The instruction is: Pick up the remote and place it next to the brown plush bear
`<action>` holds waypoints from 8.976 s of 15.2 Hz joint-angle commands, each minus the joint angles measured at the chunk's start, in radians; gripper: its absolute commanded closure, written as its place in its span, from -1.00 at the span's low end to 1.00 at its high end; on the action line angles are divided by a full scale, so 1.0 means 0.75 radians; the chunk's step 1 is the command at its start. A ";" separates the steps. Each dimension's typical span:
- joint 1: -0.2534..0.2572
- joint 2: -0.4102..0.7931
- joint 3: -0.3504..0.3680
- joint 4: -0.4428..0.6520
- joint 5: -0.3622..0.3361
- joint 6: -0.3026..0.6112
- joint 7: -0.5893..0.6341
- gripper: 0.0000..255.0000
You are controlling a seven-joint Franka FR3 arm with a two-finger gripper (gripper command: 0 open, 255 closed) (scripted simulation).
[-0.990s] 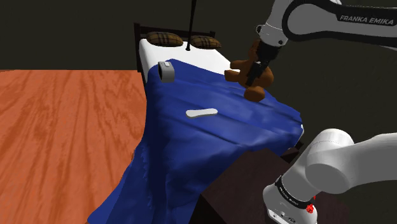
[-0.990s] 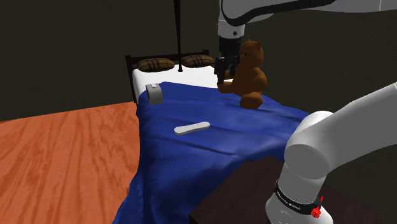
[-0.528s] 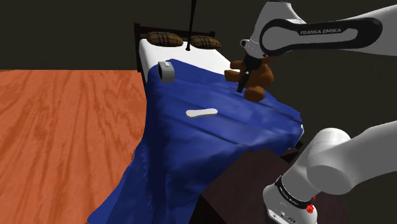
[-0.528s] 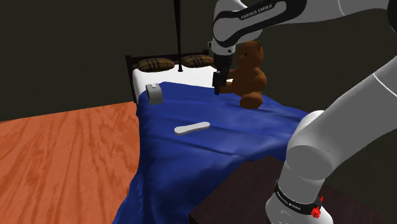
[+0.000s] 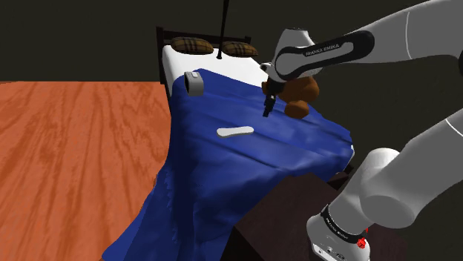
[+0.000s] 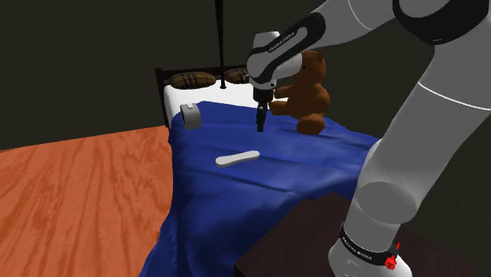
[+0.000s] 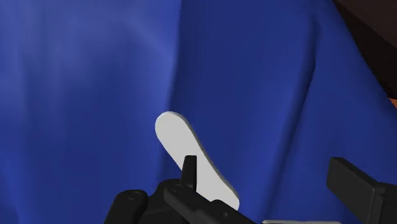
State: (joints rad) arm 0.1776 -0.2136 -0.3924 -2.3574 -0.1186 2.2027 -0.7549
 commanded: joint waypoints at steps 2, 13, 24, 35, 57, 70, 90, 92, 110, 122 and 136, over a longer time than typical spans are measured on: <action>0.032 0.164 -0.038 0.065 0.083 0.080 -0.188 -1.00; -0.026 0.775 0.060 0.409 0.422 0.239 -0.820 -1.00; -0.077 0.987 0.139 0.494 0.500 0.349 -0.943 -1.00; -0.078 0.988 0.139 0.494 0.500 0.348 -0.943 1.00; -0.033 0.781 0.077 0.509 0.402 0.136 -0.876 1.00; -0.012 0.648 0.049 0.576 0.334 -0.056 -0.829 1.00; 0.000 0.521 0.031 0.782 0.270 -0.378 -0.783 1.00; 0.000 0.514 0.031 0.809 0.266 -0.412 -0.781 1.00; -0.010 0.510 0.024 1.128 0.260 -0.734 -0.771 1.00; -0.036 0.578 0.016 1.436 0.287 -0.979 -0.779 1.00; -0.151 0.821 0.009 2.068 0.392 -1.377 -0.798 1.00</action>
State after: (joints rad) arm 0.0731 0.3866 -0.3856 -0.8494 0.1676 1.1975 -1.3535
